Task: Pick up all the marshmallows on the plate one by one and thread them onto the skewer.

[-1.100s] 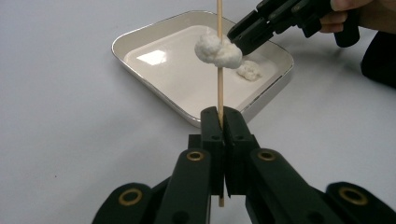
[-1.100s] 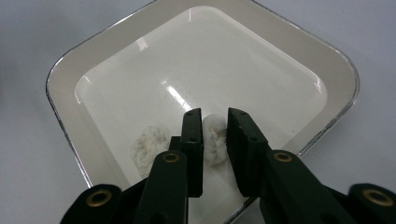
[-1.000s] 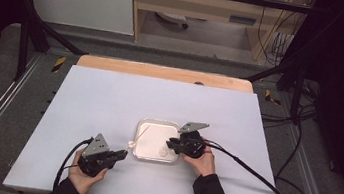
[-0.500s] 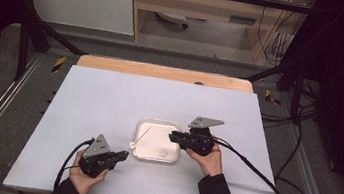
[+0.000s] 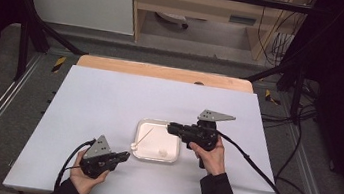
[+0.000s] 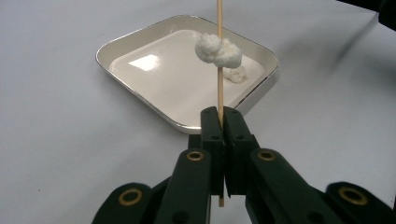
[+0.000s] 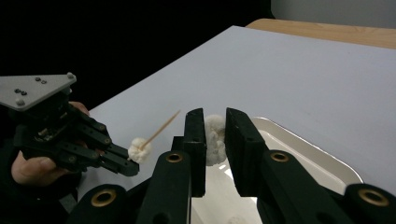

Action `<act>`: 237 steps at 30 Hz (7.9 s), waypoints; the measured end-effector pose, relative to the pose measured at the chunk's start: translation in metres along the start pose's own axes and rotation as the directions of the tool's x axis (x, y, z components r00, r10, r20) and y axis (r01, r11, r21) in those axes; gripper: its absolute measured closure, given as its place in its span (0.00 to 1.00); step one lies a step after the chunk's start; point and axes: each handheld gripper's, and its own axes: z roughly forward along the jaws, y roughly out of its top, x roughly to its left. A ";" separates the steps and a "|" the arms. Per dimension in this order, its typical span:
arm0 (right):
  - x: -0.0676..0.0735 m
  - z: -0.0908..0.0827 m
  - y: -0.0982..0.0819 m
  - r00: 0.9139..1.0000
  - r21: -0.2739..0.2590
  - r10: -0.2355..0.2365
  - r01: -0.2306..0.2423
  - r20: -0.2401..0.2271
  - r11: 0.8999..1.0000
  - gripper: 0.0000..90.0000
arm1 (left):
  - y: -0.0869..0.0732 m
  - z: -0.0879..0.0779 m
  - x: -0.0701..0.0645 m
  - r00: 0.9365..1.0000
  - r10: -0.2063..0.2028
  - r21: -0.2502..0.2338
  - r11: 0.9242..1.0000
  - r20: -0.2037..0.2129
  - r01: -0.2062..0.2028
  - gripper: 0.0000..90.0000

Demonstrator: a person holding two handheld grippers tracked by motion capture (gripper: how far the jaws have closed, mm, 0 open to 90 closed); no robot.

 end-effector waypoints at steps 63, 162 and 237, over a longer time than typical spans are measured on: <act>0.008 0.036 -0.010 0.983 -0.002 0.090 -0.092 -0.160 0.996 0.91 | -0.001 0.003 -0.004 0.999 0.040 0.030 0.999 0.012 -0.040 0.99; 0.026 0.045 -0.033 0.976 -0.023 0.107 -0.113 -0.190 0.993 0.92 | -0.002 0.008 -0.011 0.999 0.052 0.030 0.998 0.001 -0.052 0.99; 0.000 0.058 -0.060 0.964 0.384 -0.220 0.150 0.146 0.911 0.56 | -0.001 0.006 0.000 1.000 -0.012 0.035 0.999 0.009 0.012 0.99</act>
